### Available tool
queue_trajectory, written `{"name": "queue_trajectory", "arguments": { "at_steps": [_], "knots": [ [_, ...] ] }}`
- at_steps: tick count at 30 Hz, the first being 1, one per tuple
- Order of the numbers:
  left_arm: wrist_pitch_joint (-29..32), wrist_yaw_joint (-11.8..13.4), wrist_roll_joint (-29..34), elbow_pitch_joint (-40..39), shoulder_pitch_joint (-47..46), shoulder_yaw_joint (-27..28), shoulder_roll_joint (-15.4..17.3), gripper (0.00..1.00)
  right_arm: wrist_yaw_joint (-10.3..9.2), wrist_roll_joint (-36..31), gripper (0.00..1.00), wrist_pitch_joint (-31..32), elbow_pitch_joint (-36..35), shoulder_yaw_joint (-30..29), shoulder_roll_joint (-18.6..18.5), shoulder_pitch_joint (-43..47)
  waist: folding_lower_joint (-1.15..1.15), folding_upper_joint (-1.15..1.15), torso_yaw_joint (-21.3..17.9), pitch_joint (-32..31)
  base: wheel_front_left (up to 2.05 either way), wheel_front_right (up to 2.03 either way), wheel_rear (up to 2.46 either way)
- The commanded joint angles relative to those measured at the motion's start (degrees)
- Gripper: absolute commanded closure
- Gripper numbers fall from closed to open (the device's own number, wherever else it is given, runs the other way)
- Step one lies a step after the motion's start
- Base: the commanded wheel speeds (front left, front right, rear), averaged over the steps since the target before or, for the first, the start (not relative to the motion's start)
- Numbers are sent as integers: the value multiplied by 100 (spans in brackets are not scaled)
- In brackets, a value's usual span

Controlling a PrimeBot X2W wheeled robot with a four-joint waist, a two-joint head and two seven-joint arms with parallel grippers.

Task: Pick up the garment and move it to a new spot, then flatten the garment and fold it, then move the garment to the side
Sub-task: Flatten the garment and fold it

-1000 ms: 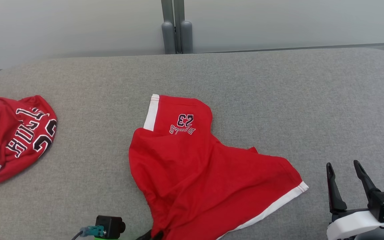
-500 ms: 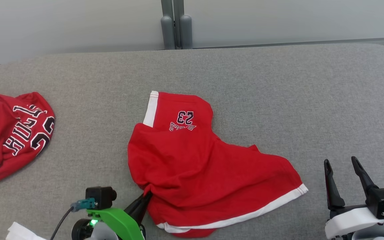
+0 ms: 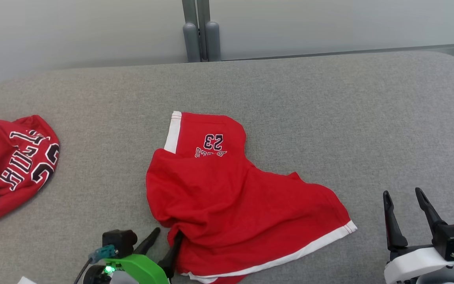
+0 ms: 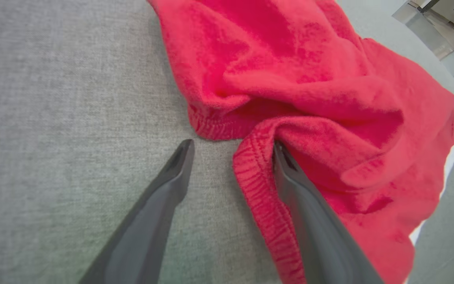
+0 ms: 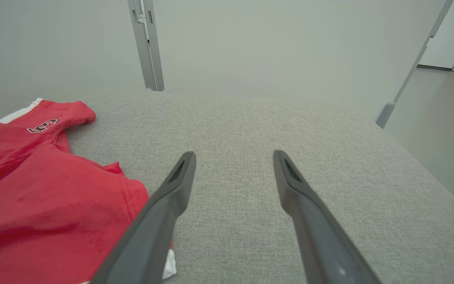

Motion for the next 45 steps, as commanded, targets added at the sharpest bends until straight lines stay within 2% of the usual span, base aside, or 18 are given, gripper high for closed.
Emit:
{"name": "queue_trajectory", "arguments": {
  "at_steps": [1,4,8,12,17,24,28,34,38,45],
  "knots": [
    [-171,97,135,-63,88,78,65,0,-6,-17,0,-18,-8,-35,4,66,0,0,29,-86,0,0,0],
    [-352,262,396,-406,298,377,117,0,-6,-54,0,-18,-65,-40,-13,110,0,0,70,-180,0,0,0],
    [-370,532,1246,-1626,1031,1408,159,0,-6,-65,0,-18,-265,-88,-89,157,0,0,121,-307,0,0,0],
    [-368,604,2036,-2613,1787,2406,2,0,-6,-71,0,-17,-438,-183,-193,289,0,0,211,-467,0,0,0],
    [-368,425,2911,-3234,2415,3380,-422,0,-6,-49,0,-18,-524,-257,-320,387,0,0,277,-572,0,0,0],
    [-368,-260,3747,-3254,2741,4381,-1122,0,-6,-75,0,-18,-304,-265,-301,480,0,0,318,-691,0,0,0],
    [-368,-431,4008,-3102,2791,4639,-1322,0,-6,-105,0,-18,-75,-236,-222,515,0,0,323,-713,0,0,0],
    [-368,-483,4063,-2962,2752,4540,-1410,0,-6,-129,0,-18,32,-164,-149,441,0,0,287,-695,0,0,0],
    [-368,-482,3927,-2942,2710,4309,-1309,0,-6,-121,0,-18,29,-133,-122,392,0,0,282,-674,0,0,0],
    [-369,-484,3857,-2904,2669,4227,-1261,0,-6,-90,0,-18,-1,-113,-128,362,0,0,313,-661,0,0,0]
  ]
}}
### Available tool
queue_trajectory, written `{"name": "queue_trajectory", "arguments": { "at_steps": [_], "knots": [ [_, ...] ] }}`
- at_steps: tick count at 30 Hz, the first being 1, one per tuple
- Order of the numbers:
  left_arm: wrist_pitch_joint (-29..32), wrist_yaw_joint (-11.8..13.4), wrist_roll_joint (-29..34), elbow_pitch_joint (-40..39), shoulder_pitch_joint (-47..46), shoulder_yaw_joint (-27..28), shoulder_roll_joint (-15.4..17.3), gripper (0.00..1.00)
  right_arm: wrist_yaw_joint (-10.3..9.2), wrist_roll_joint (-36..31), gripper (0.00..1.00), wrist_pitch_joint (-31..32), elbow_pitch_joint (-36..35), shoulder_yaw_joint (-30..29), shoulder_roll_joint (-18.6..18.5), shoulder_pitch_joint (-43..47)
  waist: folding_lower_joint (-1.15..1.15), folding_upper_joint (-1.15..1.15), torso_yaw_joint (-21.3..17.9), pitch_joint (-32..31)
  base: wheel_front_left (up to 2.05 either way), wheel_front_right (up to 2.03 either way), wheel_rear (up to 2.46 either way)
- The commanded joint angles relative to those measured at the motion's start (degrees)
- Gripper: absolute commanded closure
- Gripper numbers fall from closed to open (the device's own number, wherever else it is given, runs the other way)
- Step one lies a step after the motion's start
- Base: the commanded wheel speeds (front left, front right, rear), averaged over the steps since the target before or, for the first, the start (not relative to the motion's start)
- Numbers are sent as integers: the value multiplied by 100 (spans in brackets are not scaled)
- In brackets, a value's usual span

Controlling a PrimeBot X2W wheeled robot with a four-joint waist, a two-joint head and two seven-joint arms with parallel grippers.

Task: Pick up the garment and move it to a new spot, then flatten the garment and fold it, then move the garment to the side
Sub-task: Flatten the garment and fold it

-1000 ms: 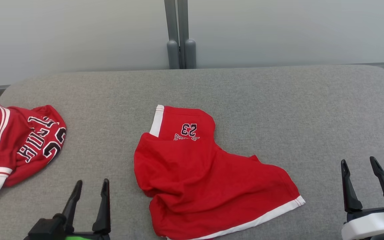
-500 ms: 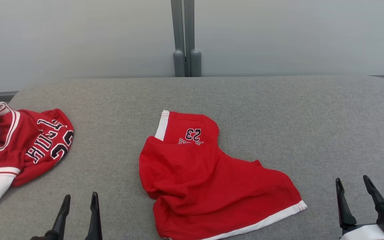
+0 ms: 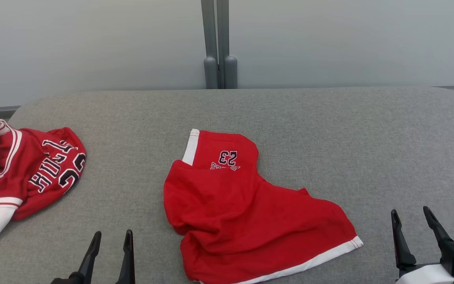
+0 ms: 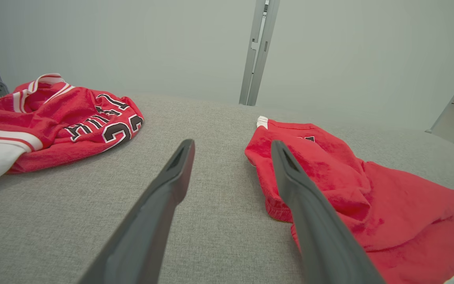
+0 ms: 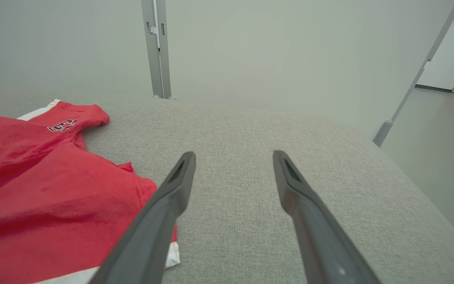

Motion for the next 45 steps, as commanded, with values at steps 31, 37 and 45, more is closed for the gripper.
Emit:
{"name": "queue_trajectory", "arguments": {
  "at_steps": [31,37,45],
  "knots": [
    [1118,-6,-2374,1477,-1502,-3717,1621,0,-7,1508,0,2227,1222,2121,-1323,-1216,0,0,115,816,0,0,0],
    [861,-6,-2657,1701,-1859,-4250,1634,0,-6,1721,0,2301,1421,2353,-1335,-1396,0,0,92,877,0,0,0],
    [553,-6,-2959,1847,-2135,-4777,1628,29,-8,1899,67,2252,1551,2469,-1378,-1474,0,0,61,864,0,0,0]
  ]
}}
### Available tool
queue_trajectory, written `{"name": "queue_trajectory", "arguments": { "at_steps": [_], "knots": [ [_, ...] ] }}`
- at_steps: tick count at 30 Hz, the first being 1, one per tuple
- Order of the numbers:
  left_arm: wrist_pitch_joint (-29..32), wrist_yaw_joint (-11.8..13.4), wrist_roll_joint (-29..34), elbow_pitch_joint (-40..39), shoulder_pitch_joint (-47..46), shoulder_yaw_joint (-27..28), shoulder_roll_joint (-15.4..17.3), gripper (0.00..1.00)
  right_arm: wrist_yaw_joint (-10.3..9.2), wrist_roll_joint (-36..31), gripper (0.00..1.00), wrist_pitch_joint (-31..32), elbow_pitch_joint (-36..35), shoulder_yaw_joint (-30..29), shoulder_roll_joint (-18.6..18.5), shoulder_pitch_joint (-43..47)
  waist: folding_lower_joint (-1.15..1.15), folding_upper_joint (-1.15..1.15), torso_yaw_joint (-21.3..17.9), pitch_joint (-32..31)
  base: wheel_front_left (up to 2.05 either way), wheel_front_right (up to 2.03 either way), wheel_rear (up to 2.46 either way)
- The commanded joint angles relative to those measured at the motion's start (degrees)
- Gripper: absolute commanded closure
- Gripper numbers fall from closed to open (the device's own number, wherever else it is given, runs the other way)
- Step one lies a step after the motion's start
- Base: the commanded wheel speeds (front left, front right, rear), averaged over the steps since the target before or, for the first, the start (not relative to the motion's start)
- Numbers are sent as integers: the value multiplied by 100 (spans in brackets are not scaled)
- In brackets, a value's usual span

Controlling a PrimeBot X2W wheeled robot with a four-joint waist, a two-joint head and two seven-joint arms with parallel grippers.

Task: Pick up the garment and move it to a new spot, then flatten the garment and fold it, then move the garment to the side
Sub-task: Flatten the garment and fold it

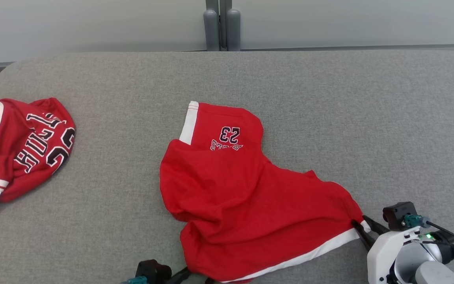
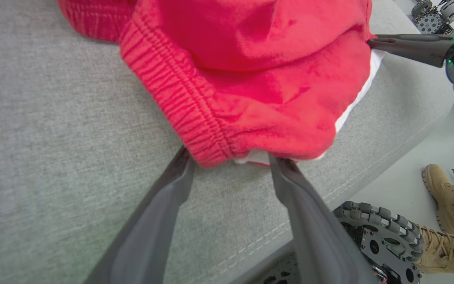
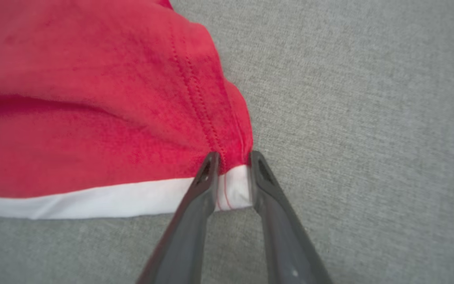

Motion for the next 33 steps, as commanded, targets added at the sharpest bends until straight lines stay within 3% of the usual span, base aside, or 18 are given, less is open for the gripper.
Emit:
{"name": "queue_trajectory", "arguments": {
  "at_steps": [1,2,3,8,11,15,18,21,25,28,33],
  "knots": [
    [-57,3,-93,42,-123,-80,31,56,-10,106,87,-28,79,38,-7,12,0,0,-7,-15,0,0,0],
    [-85,3,-117,55,-142,-134,38,76,-11,148,100,-49,87,46,-3,16,0,0,-12,-30,0,0,0],
    [-120,3,-160,59,-183,-190,47,100,-10,228,100,-79,75,79,3,17,0,0,-18,-42,0,0,0],
    [-133,3,-467,-58,-246,-412,212,100,-7,992,100,-78,-251,119,-1,114,0,0,-42,-154,0,0,0],
    [-47,2,-732,-603,-228,-361,463,100,-8,1742,100,-49,-938,-113,-171,258,0,0,-50,-216,0,0,0],
    [254,25,-1315,-2123,-111,-37,1012,100,-5,2801,100,196,-2374,-731,-421,625,0,0,-57,-253,0,0,0],
    [596,256,-1571,-3403,-214,262,1547,100,-5,3455,100,475,-3559,-1349,-521,868,0,0,-85,-222,0,0,0],
    [937,487,-2001,-4771,-451,654,1921,100,-5,4014,100,847,-4672,-2055,-384,926,0,0,-179,-108,0,0,0],
    [1390,601,-2574,-5803,-1186,1229,2146,100,-5,4476,100,1440,-5549,-2785,-113,425,0,0,-265,298,0,0,0],
    [1884,660,-2975,-5727,-2074,1551,2062,100,-5,4355,100,1953,-5637,-3124,4,-421,0,0,-334,812,0,0,0],
    [2743,751,-2857,-4328,-4272,1757,1588,100,-5,3291,100,2855,-4577,-3307,414,-2852,0,0,-433,1873,0,0,0]
  ]
}}
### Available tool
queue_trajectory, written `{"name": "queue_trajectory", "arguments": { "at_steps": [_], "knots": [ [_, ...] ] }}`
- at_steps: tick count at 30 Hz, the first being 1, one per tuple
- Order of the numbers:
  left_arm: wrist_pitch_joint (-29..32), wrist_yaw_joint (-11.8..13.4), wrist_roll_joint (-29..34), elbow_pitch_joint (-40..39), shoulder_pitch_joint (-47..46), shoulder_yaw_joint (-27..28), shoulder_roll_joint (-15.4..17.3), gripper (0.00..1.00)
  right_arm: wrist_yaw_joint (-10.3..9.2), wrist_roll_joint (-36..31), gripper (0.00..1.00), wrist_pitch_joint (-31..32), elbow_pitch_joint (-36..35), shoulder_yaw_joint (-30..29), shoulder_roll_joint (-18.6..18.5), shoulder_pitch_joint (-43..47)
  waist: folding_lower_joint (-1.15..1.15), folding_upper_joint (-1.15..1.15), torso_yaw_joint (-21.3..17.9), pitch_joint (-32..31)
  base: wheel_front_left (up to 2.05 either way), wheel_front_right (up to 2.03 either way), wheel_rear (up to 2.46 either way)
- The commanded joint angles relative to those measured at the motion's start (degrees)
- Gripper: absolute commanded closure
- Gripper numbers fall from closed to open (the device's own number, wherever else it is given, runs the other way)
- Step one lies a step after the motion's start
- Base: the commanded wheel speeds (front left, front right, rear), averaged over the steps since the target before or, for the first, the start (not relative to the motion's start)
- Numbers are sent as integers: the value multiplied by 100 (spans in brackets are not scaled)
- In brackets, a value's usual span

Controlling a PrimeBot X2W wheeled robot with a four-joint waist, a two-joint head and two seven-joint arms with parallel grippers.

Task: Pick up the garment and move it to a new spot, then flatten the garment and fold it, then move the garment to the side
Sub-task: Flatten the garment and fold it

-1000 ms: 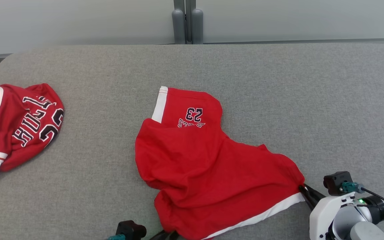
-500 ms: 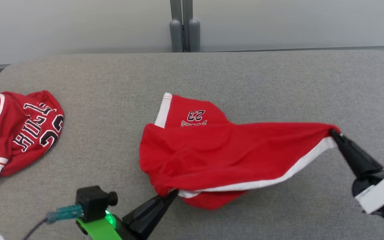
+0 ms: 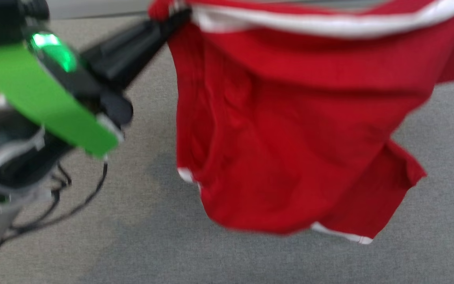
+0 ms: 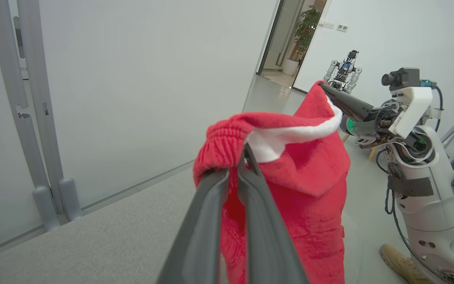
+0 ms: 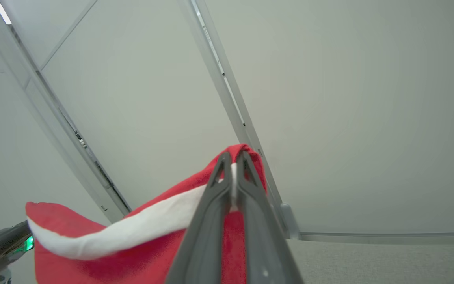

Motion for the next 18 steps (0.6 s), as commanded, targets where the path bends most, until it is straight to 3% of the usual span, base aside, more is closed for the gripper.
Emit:
{"name": "queue_trajectory", "arguments": {
  "at_steps": [1,5,11,14,18],
  "knots": [
    [136,30,152,480,-660,24,-231,100,2,-421,100,125,420,-67,186,-777,0,0,-133,1302,0,0,0],
    [-37,-21,920,2200,-2374,12,-881,100,2,-1728,100,70,1785,-117,651,-2893,0,0,-216,2087,0,0,0],
    [-1186,-235,1938,4328,-3922,-25,-1660,100,1,-2761,100,-1069,3518,-222,1097,-4887,0,0,-369,2590,0,0,0],
    [-1659,-413,2083,5021,-4129,-80,-1889,100,1,-2780,100,-1472,4011,-167,1192,-5036,0,0,-384,2672,0,0,0],
    [-1984,-641,2006,5543,-3707,-320,-2058,100,2,-2541,100,-1796,4228,81,1185,-4324,0,0,-371,2538,0,0,0]
  ]
}}
